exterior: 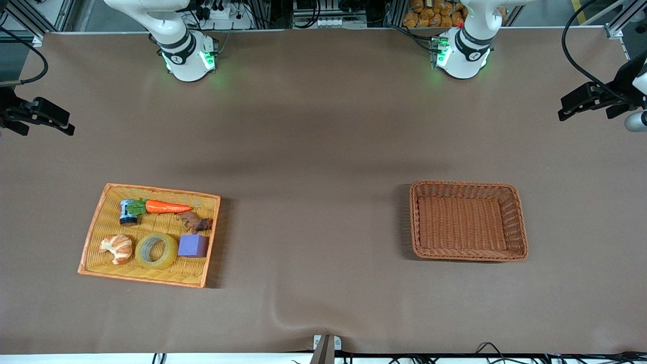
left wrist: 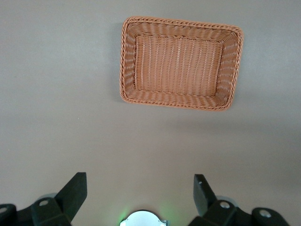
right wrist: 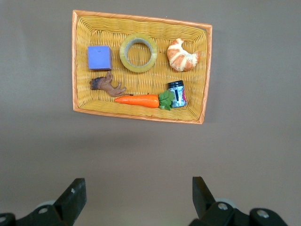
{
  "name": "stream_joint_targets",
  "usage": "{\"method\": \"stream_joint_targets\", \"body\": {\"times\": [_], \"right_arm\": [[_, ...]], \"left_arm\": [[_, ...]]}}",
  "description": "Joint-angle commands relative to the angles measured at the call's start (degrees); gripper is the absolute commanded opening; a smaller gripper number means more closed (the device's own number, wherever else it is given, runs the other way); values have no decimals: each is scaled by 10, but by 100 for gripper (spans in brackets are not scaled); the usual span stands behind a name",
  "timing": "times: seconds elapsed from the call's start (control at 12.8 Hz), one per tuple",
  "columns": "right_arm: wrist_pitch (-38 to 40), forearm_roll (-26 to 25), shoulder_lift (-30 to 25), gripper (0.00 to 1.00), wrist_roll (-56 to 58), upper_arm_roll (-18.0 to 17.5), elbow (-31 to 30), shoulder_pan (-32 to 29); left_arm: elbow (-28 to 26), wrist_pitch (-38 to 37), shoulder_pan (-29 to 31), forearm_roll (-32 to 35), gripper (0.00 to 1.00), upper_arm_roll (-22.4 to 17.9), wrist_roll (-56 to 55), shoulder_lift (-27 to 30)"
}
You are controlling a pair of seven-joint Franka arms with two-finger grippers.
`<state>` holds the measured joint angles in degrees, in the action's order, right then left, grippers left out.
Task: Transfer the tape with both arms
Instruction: 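Reach the right gripper down over the tape roll in the yellow tray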
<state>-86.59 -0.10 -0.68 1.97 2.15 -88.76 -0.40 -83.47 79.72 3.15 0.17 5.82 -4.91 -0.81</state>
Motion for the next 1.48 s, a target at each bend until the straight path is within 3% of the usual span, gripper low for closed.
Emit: {"method": "stream_joint_targets", "body": {"times": [0.0,0.54,0.93,1.4], "right_arm": [[0,7,-7,100,-10,7,1,8],[3,7,-5,100,-9,6,-4,8],[0,7,6,100,-2,7,-48,8],[-124,8,139,100,-10,7,-53,-14]], "left_arm": [[-5,2,3,3,100,2,2,6],[-5,2,3,3,100,-1,6,3],[-5,2,3,-3,100,-1,10,-2],[-5,4,4,-22,100,-3,10,-4]]}}
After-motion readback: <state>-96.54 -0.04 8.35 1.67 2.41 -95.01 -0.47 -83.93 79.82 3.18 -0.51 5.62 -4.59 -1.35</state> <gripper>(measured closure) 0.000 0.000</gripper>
